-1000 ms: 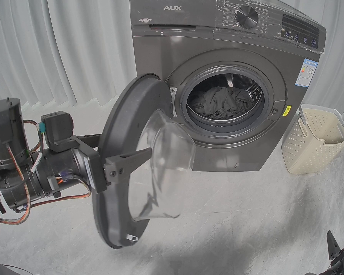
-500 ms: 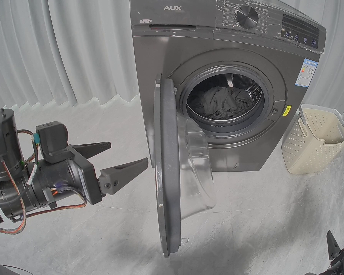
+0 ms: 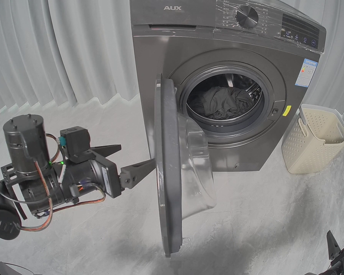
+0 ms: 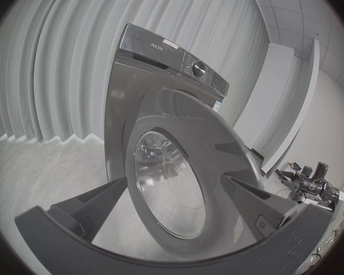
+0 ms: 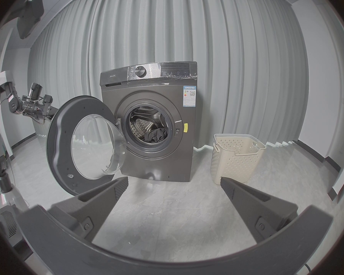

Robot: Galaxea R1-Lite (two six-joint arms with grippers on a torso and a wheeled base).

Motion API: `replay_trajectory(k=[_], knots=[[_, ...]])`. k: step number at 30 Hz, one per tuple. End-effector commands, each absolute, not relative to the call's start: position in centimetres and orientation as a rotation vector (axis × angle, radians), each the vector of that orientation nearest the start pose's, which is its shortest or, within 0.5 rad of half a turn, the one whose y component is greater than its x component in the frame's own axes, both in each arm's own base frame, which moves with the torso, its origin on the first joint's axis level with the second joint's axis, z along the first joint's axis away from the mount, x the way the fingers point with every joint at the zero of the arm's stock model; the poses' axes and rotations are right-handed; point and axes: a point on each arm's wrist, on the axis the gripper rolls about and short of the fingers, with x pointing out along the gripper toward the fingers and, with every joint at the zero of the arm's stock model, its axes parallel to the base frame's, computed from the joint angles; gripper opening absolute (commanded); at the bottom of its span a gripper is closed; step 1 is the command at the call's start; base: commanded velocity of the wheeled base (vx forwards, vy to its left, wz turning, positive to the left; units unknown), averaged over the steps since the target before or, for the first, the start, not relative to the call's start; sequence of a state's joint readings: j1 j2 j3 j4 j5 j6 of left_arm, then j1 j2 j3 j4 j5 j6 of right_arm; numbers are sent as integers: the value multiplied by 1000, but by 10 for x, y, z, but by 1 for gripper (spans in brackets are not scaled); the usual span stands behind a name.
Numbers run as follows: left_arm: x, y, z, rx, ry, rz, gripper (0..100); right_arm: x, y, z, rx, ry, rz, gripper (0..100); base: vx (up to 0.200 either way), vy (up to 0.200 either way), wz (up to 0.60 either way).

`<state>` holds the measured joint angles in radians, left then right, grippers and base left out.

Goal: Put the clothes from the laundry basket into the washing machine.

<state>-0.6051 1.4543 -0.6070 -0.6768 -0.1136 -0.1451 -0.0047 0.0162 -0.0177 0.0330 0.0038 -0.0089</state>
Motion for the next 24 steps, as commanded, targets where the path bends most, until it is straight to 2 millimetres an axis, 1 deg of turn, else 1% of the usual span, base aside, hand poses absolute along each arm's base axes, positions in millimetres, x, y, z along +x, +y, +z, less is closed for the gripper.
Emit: replay_trajectory(k=[1, 4, 5, 6, 10, 11, 12, 13, 14, 15, 19, 24], knots=[[221, -166, 177, -90, 247, -701, 100, -23, 0, 76, -9, 26, 0, 100, 0, 0, 0], [230, -178, 174, -98, 214, -685, 100, -23, 0, 76, -9, 26, 0, 100, 0, 0, 0], [230, -178, 174, -98, 214, -685, 100, -23, 0, 76, -9, 26, 0, 100, 0, 0, 0], [237, -184, 174, -101, 201, -683, 100, -23, 0, 76, -9, 26, 0, 100, 0, 0, 0], [252, -196, 177, -108, 185, -685, 100, -23, 0, 76, -9, 26, 0, 100, 0, 0, 0], [253, -197, 177, -108, 184, -685, 100, -23, 0, 76, -9, 28, 0, 100, 0, 0, 0], [257, -203, 176, -108, 183, -691, 100, -23, 0, 76, -9, 26, 0, 100, 0, 0, 0], [257, -203, 176, -108, 183, -691, 100, -23, 0, 76, -9, 26, 0, 100, 0, 0, 0], [260, -209, 175, -109, 184, -702, 100, -23, 0, 76, -9, 28, 0, 100, 0, 0, 0], [268, -215, 173, -112, 182, -702, 100, -23, 0, 76, -9, 26, 0, 100, 0, 0, 0], [281, -226, 168, -115, 176, -702, 100, -23, 0, 76, -9, 26, 0, 100, 0, 0, 0], [292, -238, 176, -128, 136, -705, 100, -23, 0, 76, -9, 26, 0, 100, 0, 0, 0]])
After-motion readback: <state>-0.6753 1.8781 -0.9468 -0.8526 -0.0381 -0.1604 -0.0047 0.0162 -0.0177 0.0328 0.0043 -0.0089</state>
